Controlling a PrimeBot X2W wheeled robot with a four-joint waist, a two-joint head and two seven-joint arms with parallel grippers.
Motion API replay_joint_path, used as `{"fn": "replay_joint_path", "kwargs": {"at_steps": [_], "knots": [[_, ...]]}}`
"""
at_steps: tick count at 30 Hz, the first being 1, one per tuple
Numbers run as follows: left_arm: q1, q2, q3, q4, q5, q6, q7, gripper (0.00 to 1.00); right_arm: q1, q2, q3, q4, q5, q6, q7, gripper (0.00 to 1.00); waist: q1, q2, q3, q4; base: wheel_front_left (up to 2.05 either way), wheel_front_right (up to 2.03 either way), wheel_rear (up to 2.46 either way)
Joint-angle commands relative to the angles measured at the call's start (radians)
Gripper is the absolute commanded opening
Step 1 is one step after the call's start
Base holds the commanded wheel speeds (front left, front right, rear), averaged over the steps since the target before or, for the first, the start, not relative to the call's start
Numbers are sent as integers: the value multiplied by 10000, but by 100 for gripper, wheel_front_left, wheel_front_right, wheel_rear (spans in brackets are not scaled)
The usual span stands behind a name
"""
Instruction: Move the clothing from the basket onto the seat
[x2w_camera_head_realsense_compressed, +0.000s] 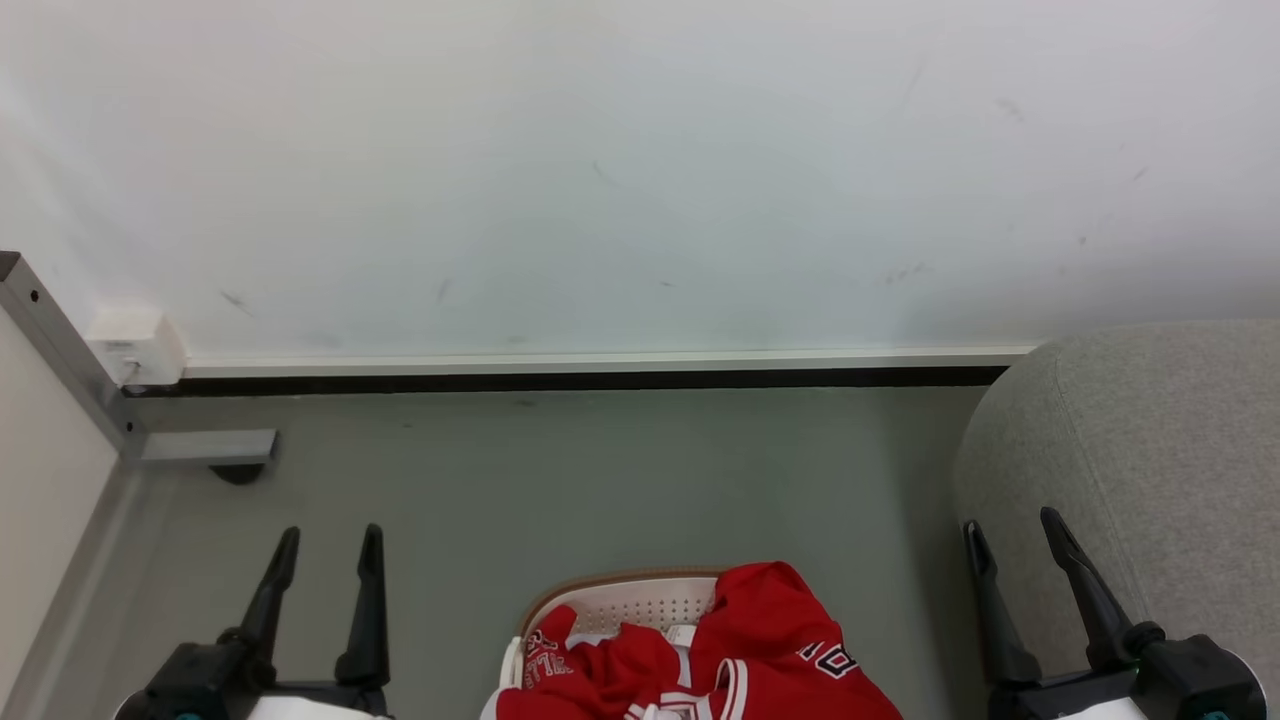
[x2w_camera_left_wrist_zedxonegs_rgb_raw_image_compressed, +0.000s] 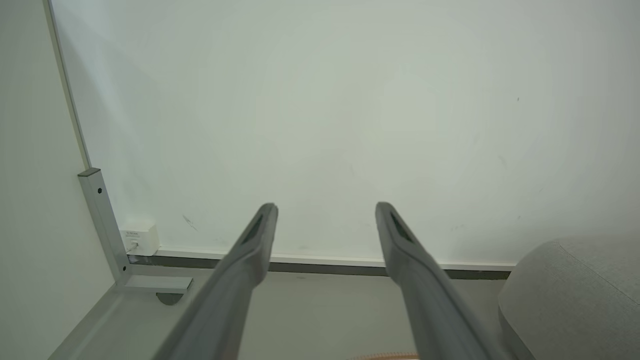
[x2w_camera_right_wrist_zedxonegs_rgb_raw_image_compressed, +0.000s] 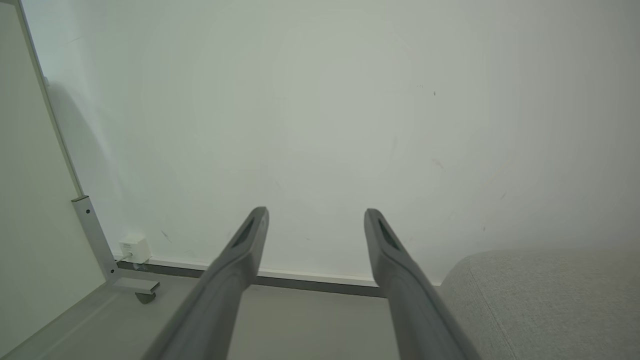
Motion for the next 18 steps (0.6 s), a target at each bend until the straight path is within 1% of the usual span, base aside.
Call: {"fn": "replay_joint_path", "kwargs": {"at_steps": [1, 4, 6, 14, 18], "knots": [[76, 32, 23, -39, -70, -4, -7, 100, -58, 4, 8, -52, 26, -24, -25, 100, 0, -1, 57, -70, 0, 0, 0], [30, 33, -27, -43, -67, -34, -7, 100, -116, 1, 33, -201, 126, -24, -25, 100, 0, -1, 211, -246, 0, 0, 0], [-25, 33, -72, -74, 42, -64, -7, 100, -161, 1, 17, -469, 416, -24, -23, 100, 0, -1, 362, -385, 0, 0, 0], [-585, 255, -161, -200, -85, -141, -5, 100, -492, 3, -102, -1076, 721, -24, -23, 100, 0, -1, 1567, -988, 0, 0, 0], [-1027, 541, -423, -12, -135, -163, -5, 100, -781, 1, -169, -1307, 902, -23, -22, 100, 0, -1, 2336, -1264, 0, 0, 0]]}}
